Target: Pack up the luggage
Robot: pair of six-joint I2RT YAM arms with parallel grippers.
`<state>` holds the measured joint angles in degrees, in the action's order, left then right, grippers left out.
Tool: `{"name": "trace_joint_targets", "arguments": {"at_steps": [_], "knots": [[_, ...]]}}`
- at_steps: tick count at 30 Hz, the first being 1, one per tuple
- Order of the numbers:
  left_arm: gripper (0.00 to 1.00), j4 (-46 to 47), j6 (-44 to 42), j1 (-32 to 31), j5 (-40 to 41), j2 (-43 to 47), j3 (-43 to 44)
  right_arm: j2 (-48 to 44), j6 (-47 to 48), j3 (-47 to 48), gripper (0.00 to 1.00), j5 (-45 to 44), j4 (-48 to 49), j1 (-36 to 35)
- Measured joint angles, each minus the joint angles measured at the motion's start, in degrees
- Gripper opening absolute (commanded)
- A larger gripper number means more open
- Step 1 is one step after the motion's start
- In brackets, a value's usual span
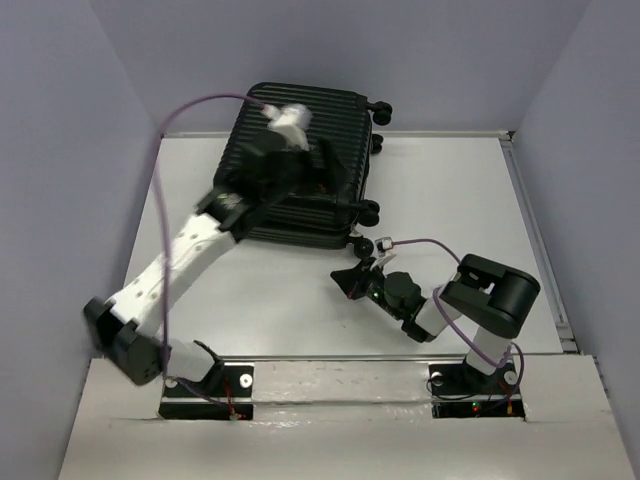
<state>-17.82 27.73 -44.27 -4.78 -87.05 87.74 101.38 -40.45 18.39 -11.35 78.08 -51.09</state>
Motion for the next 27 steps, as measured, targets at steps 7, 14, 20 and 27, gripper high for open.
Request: {"name": "trace_joint_targets", "arguments": {"at_steps": [7,14,20,27], "knots": [[0.99,8.68,-0.81,43.56,2.05,24.06,-18.56,-7.93,1.49,-0.46,0.07,3.32,-7.10,-1.01],[0.99,9.01,-0.35,52.33,-4.85,18.08,-28.13,-18.27,6.29,6.80,0.40,3.76,-30.18,-1.03],[0.99,13.62,6.34,59.93,-8.59,13.99,-31.52,-32.61,10.97,16.41,0.68,2.40,-55.15,-0.61],[0.98,18.49,12.37,60.85,-10.99,-0.39,-24.09,-39.98,14.53,28.59,0.07,5.29,-71.67,12.55]]}}
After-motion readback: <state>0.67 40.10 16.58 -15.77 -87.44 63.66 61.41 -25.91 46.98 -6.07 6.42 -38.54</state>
